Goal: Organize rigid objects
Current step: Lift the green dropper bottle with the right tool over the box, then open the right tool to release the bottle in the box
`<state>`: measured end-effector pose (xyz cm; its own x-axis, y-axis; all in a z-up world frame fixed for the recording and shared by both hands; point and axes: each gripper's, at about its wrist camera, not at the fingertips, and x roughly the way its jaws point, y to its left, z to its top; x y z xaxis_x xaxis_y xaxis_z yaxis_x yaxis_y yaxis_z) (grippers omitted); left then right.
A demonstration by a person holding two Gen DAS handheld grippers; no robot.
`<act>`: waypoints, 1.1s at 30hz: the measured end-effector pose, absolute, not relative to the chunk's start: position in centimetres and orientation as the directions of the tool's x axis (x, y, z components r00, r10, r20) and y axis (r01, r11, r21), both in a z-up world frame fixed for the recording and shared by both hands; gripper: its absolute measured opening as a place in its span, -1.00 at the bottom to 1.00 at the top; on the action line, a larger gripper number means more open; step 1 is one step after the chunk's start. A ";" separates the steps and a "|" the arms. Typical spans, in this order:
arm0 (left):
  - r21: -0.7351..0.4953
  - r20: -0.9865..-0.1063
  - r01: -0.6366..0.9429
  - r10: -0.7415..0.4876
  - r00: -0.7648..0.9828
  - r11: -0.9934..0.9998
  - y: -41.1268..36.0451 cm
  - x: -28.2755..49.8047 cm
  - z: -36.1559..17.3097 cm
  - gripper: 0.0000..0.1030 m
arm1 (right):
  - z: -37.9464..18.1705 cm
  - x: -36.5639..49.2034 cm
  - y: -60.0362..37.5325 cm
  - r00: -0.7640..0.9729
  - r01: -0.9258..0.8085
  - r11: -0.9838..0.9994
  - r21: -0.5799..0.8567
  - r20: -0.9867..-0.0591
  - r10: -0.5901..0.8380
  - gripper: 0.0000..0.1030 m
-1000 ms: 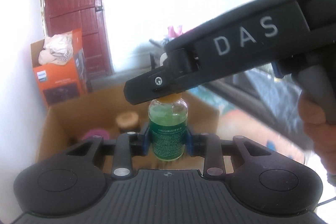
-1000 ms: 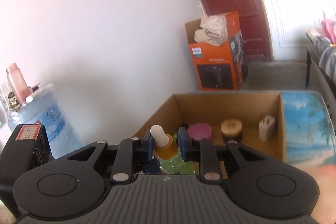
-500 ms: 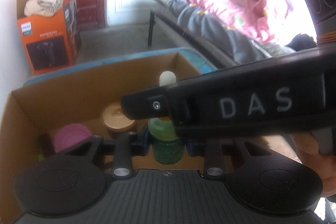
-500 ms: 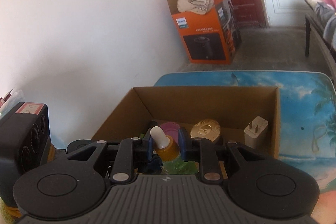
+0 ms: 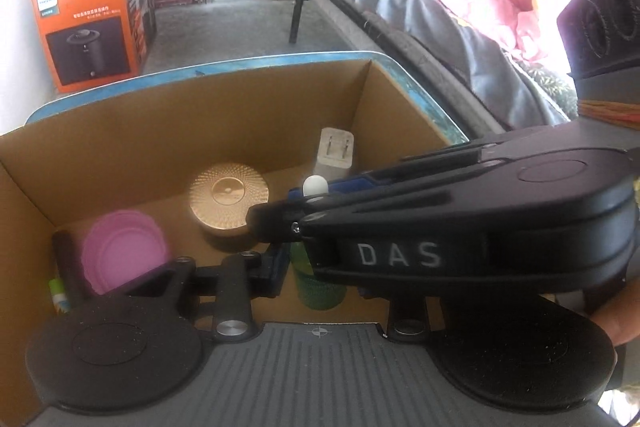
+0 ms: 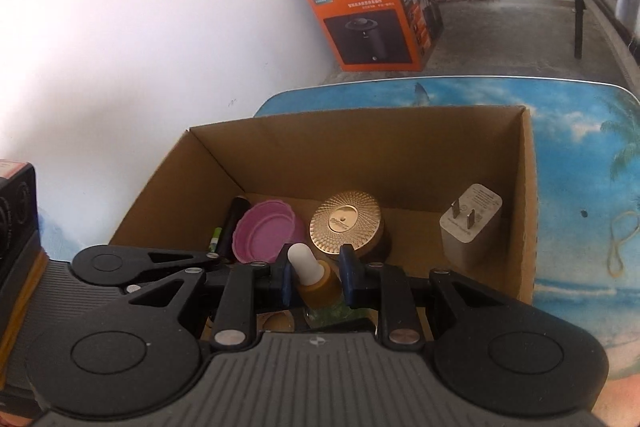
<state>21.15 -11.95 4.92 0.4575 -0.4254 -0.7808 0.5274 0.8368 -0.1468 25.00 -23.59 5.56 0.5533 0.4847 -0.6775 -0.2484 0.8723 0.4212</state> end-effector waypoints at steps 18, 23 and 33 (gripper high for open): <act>-0.103 -0.736 0.535 -0.426 0.526 0.838 -11.6 19.5 5.7 0.09 | 6.6 24.7 -24.0 0.577 -0.228 0.874 0.430 -0.663 0.477 -0.47; -0.083 -0.694 0.533 -0.432 0.575 0.842 -10.8 17.5 7.3 0.46 | 9.0 22.5 -25.6 0.631 -0.229 0.858 0.459 -0.601 0.490 -0.38; -0.132 -0.565 0.569 -0.533 0.630 0.812 -6.5 10.6 10.6 0.96 | 14.4 12.9 -27.9 0.741 -0.259 0.841 0.475 -0.461 0.488 0.30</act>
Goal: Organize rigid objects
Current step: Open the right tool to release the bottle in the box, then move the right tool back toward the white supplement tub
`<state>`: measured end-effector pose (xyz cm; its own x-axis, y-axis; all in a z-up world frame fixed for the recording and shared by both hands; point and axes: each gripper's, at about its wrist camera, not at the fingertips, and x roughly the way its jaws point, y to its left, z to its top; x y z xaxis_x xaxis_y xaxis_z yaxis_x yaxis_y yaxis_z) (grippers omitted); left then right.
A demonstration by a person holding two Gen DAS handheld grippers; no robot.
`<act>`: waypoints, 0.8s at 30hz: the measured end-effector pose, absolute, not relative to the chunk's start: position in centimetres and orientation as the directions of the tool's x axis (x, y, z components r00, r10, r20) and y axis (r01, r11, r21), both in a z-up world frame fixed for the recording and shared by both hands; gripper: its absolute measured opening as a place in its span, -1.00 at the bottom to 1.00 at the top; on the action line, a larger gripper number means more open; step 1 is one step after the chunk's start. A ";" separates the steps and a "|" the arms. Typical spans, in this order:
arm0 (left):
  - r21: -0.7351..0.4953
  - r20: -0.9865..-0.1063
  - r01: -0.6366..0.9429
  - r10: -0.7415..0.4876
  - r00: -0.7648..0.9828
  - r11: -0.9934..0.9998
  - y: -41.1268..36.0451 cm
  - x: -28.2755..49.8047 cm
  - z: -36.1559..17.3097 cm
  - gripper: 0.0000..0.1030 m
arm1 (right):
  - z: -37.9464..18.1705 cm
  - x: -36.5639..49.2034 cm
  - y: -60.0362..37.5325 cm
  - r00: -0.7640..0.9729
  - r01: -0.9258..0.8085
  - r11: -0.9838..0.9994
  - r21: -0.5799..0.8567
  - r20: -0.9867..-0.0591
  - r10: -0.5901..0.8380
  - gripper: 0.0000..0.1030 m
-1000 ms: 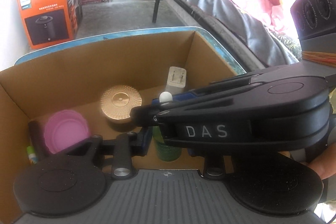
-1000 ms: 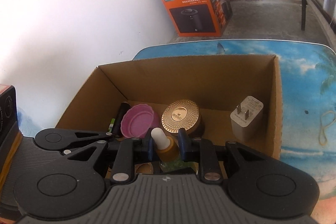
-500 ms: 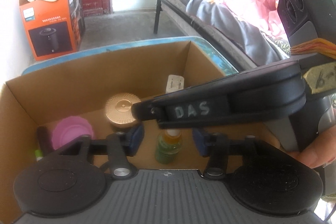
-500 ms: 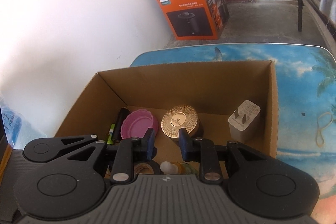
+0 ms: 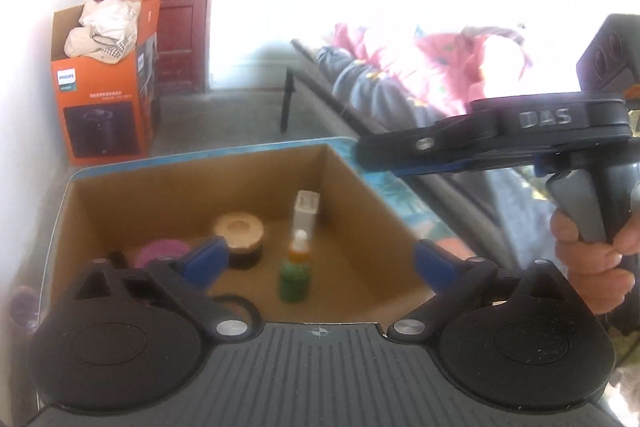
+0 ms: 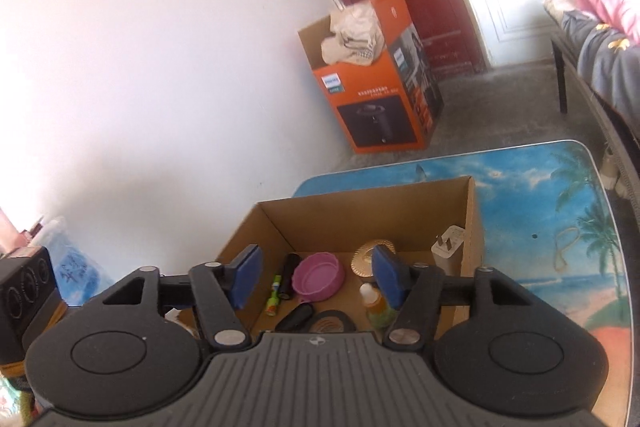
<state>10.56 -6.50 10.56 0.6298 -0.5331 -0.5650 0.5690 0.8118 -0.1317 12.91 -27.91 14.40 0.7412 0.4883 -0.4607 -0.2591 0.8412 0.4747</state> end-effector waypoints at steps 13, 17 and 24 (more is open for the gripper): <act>-0.146 -0.528 0.518 -0.510 0.680 0.843 1.2 3.6 10.1 0.99 | 13.3 2.7 -27.1 0.746 -0.218 0.754 0.620 -0.392 0.538 0.61; -0.121 -0.506 0.463 -0.456 0.732 0.878 3.4 2.7 9.8 0.99 | 10.5 2.9 -25.2 0.698 -0.187 0.702 0.687 -0.410 0.587 0.64; -0.043 -0.513 0.363 -0.333 0.791 0.931 5.1 3.5 7.7 0.99 | 7.2 5.7 -20.5 0.616 -0.166 0.683 0.711 -0.467 0.635 0.64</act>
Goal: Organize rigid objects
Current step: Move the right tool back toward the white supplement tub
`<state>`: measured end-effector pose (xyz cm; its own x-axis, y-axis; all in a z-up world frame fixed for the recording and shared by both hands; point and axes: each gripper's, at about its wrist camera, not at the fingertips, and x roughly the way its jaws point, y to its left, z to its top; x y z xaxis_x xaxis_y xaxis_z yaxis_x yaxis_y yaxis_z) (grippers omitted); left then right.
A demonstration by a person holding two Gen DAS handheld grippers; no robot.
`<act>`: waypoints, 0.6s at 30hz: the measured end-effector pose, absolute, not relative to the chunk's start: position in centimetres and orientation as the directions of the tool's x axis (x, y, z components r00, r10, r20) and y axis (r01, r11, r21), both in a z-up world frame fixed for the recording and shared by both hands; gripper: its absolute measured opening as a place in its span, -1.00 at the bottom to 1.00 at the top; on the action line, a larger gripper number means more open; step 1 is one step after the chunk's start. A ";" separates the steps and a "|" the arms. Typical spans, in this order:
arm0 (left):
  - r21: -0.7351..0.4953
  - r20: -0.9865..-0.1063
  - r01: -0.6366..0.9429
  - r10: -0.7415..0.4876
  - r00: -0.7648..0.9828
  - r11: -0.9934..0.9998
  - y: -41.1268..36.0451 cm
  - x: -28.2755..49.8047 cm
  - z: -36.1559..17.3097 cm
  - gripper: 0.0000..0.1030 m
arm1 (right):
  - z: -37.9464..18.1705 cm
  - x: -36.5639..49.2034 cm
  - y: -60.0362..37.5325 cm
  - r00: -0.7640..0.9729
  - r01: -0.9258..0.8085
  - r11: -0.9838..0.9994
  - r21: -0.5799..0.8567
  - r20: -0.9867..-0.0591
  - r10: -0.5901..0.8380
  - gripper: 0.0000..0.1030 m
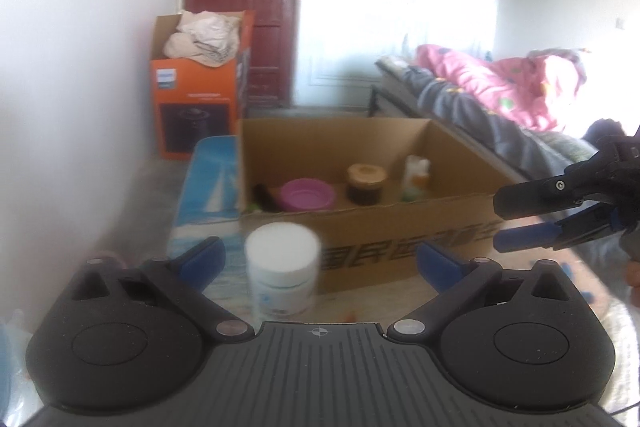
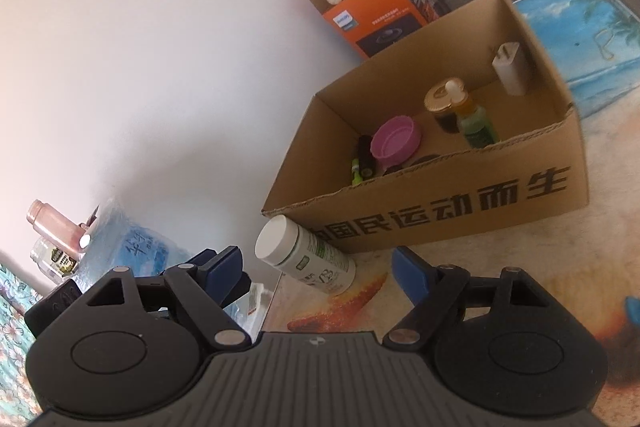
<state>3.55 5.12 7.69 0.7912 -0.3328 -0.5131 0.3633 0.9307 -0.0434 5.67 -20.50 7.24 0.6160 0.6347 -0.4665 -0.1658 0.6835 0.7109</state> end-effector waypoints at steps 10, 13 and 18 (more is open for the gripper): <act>0.038 -0.565 0.308 -0.233 0.791 0.951 4.5 7.1 3.2 0.92 | 5.3 10.2 -13.7 0.563 -0.229 0.708 0.668 -0.502 0.656 0.58; 0.036 -0.570 0.305 -0.231 0.788 0.952 4.5 7.5 2.7 0.86 | 4.8 11.2 -12.4 0.555 -0.232 0.713 0.662 -0.512 0.656 0.51; 0.031 -0.564 0.314 -0.243 0.790 0.949 4.7 7.4 2.4 0.76 | 4.3 12.6 -11.4 0.555 -0.228 0.718 0.657 -0.518 0.651 0.36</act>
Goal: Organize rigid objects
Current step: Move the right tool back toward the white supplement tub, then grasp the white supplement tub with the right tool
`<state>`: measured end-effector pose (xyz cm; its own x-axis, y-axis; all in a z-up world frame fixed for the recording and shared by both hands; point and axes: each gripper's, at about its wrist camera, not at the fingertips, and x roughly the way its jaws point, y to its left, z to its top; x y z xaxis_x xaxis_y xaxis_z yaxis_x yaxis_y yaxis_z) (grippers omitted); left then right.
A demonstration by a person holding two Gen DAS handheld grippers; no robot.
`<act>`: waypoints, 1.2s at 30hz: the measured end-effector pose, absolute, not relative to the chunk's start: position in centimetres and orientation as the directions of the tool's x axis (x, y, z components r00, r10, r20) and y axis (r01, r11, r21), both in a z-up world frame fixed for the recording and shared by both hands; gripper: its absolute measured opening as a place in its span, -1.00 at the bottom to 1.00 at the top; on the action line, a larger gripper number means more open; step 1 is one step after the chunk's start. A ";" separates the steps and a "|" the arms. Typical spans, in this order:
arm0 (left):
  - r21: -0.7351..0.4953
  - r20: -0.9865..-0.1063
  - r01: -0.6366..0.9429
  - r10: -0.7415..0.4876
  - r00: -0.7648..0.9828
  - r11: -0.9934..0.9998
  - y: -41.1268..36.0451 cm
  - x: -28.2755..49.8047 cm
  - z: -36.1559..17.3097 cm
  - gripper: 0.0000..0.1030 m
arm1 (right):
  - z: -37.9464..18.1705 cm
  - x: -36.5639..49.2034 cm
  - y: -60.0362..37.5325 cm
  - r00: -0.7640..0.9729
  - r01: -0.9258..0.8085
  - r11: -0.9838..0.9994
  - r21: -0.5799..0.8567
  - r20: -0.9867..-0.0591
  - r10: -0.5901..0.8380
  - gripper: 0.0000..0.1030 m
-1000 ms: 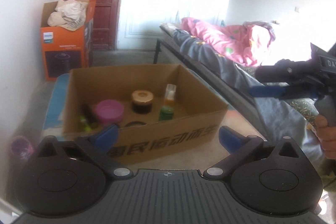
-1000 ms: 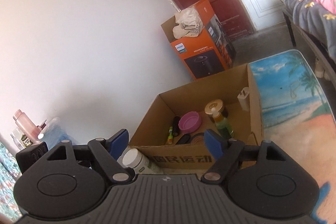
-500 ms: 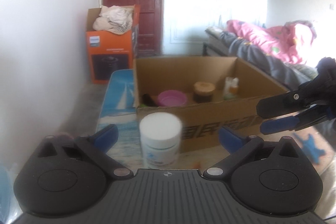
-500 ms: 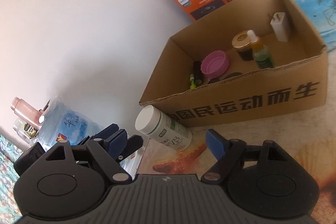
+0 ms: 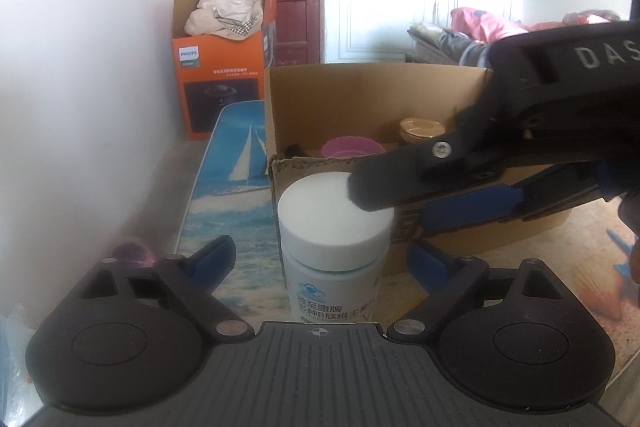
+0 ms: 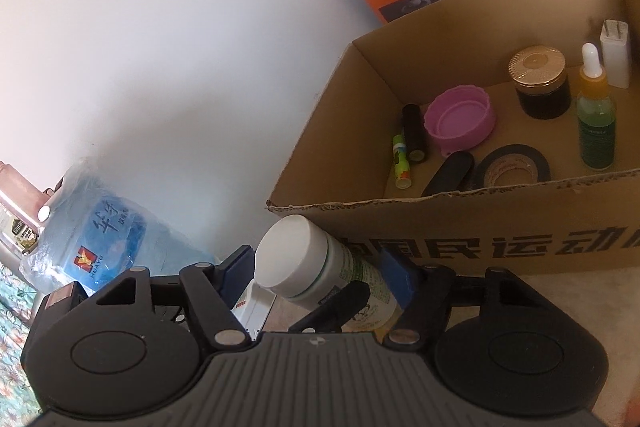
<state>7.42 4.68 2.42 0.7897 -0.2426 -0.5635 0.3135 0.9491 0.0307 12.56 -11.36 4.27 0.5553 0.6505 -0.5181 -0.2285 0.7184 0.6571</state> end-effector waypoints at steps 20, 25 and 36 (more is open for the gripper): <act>-0.016 -0.578 0.317 -0.267 0.771 0.948 4.3 7.1 2.0 0.04 | 3.5 13.4 -10.3 0.536 -0.224 0.680 0.698 -0.495 0.684 -0.08; -0.002 -0.580 0.321 -0.263 0.771 0.947 4.1 6.9 2.1 0.04 | 3.6 13.0 -10.3 0.531 -0.226 0.674 0.703 -0.491 0.690 -0.08; 0.031 -0.563 0.323 -0.251 0.788 0.946 4.0 5.0 3.5 0.04 | 5.1 10.7 -10.4 0.524 -0.272 0.658 0.702 -0.465 0.713 -0.07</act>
